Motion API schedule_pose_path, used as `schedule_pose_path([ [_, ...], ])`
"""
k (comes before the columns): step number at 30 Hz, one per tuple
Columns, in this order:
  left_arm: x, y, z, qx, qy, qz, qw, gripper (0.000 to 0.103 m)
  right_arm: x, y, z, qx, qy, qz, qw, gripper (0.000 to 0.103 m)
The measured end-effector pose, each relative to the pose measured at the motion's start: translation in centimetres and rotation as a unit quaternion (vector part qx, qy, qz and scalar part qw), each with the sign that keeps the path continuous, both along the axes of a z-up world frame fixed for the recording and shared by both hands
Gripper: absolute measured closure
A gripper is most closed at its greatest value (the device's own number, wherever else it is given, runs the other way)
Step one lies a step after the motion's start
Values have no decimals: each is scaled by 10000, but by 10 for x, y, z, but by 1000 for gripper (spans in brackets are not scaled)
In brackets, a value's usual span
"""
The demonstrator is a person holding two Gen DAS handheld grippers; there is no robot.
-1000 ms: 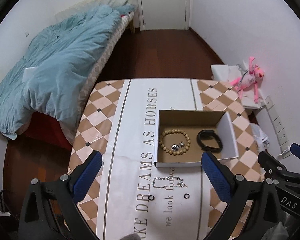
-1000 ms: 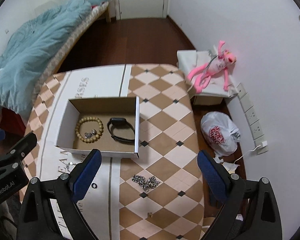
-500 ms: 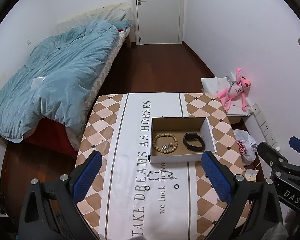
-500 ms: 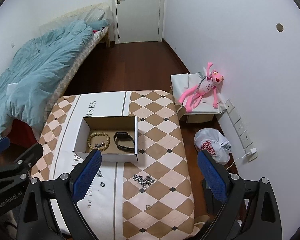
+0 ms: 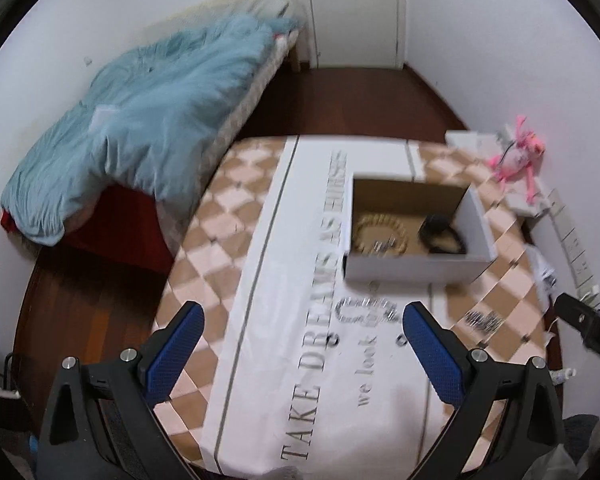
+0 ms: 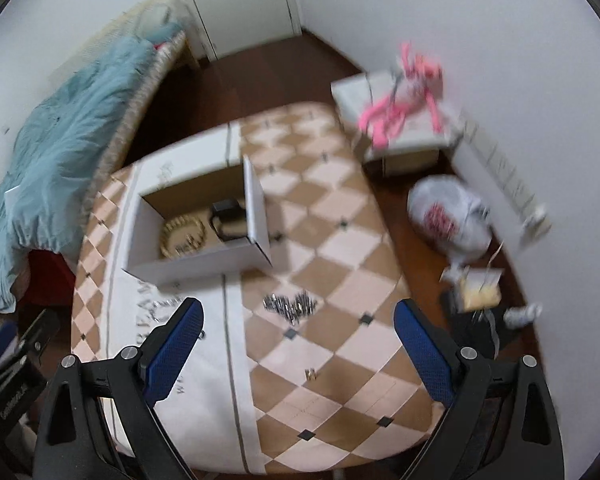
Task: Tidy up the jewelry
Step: 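Lift both tools out of the box and back away, then grasp the silver chain pile with the right tool while the left tool grasps the silver chain bracelet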
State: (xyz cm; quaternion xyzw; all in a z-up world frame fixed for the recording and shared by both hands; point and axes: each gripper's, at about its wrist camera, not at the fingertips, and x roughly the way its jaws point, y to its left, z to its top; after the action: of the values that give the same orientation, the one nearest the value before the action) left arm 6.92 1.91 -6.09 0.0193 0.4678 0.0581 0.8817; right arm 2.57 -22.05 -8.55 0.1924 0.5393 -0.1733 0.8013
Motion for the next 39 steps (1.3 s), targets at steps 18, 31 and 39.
schedule_pose_path([
  [18,17,10,-104,513,780,225,9954,1,59,44,-104,-482,602,1827,9801,61],
  [31,16,16,-110,312,869,143,9956,1,50,25,-74,337,107,1453,9888,95],
  [39,20,14,-102,28,817,48,9966,1,47,11,-26,960,-487,1210,9868,95],
])
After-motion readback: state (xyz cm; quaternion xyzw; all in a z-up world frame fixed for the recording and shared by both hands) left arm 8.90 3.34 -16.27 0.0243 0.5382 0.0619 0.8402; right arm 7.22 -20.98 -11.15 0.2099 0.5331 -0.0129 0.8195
